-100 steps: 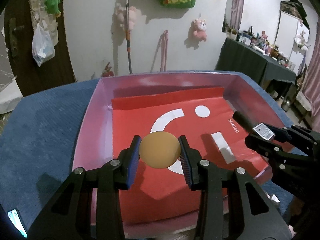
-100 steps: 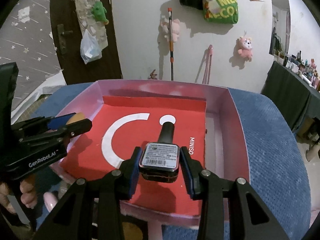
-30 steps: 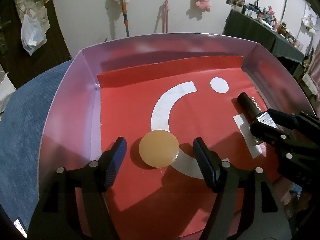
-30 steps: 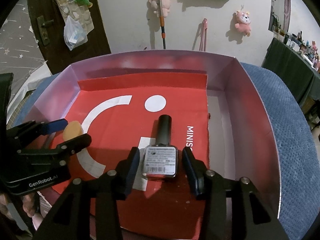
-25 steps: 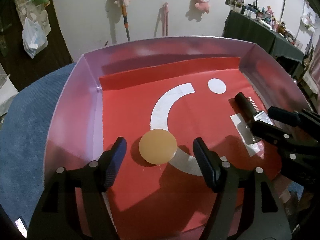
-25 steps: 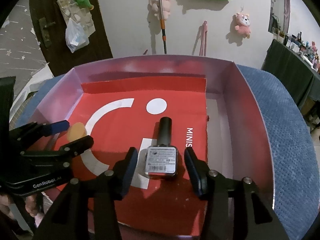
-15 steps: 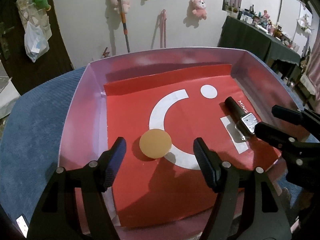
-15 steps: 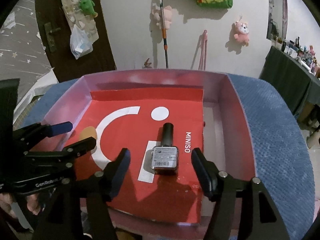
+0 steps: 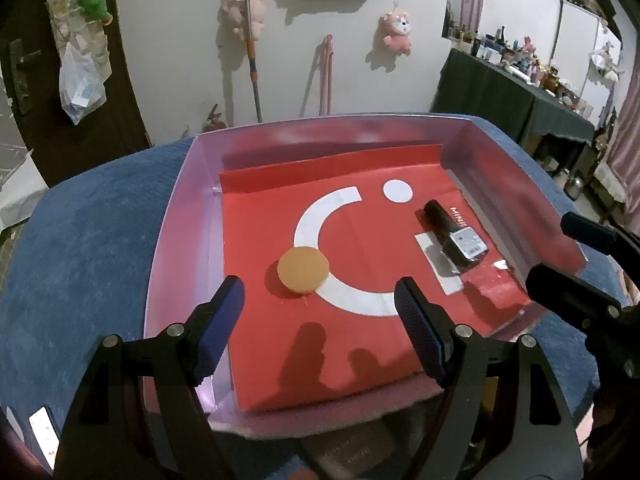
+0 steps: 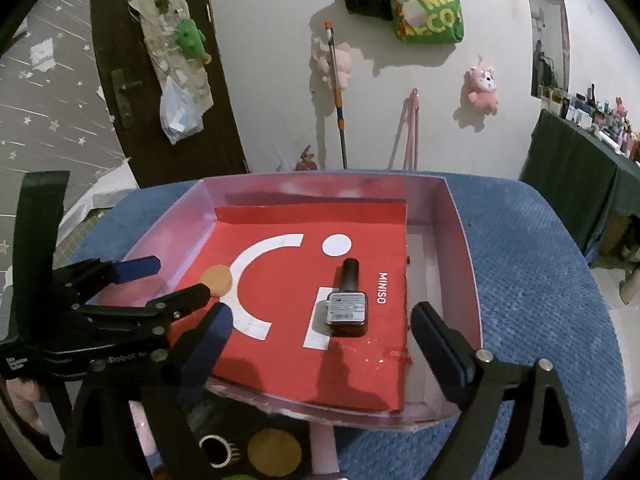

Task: Organize rigid objects
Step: 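Lower the compact onto the red paper and open the left gripper while the right gripper releases the bottle, then withdraw both grippers from the box back toward the remaining items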

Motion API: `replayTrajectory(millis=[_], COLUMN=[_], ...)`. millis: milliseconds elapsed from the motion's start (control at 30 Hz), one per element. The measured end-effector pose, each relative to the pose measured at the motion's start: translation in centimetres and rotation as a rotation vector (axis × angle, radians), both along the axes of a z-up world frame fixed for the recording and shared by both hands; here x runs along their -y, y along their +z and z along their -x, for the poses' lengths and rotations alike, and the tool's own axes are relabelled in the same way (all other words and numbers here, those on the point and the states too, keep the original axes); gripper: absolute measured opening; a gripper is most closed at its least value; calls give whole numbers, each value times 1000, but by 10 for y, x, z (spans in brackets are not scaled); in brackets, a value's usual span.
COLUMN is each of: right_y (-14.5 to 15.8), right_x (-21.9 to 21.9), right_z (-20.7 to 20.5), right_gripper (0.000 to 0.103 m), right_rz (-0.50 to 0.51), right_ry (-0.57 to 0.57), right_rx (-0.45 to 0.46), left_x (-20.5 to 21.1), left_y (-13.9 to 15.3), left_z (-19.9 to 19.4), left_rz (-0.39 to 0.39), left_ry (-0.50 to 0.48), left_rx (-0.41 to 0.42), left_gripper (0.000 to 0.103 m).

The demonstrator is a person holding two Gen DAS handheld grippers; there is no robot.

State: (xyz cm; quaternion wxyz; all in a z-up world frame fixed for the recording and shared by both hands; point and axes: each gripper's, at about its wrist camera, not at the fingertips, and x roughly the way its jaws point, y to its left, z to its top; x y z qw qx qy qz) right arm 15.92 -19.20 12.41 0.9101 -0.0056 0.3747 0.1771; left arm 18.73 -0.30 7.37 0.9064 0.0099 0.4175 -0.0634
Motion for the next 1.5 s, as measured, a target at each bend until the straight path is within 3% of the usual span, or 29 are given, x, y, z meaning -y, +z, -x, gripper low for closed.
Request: replayTrajectory(millis=[100,233,967,1167,1500], right_y=[5,11,24,19,5], right_x=[1,3,13,19,27], right_z=[10,23,82,97,121], right_gripper=[101,103,103,103,100], right_rz=[-9,-15,-25,-20,9], right_ry=[6,8,5,-18,-48], right_rx=[23,53,145,155,179], left_x=[-1,-1,5,4,1], left_y=[5,9,17,15,3], left_z=[9,21,96,113,138], left_rz=[14,24,26,48,15], left_ry=[1,6,-11,-21,23], left_rx=[20,49,174,175,178], left_gripper=[78,96,103,103,103])
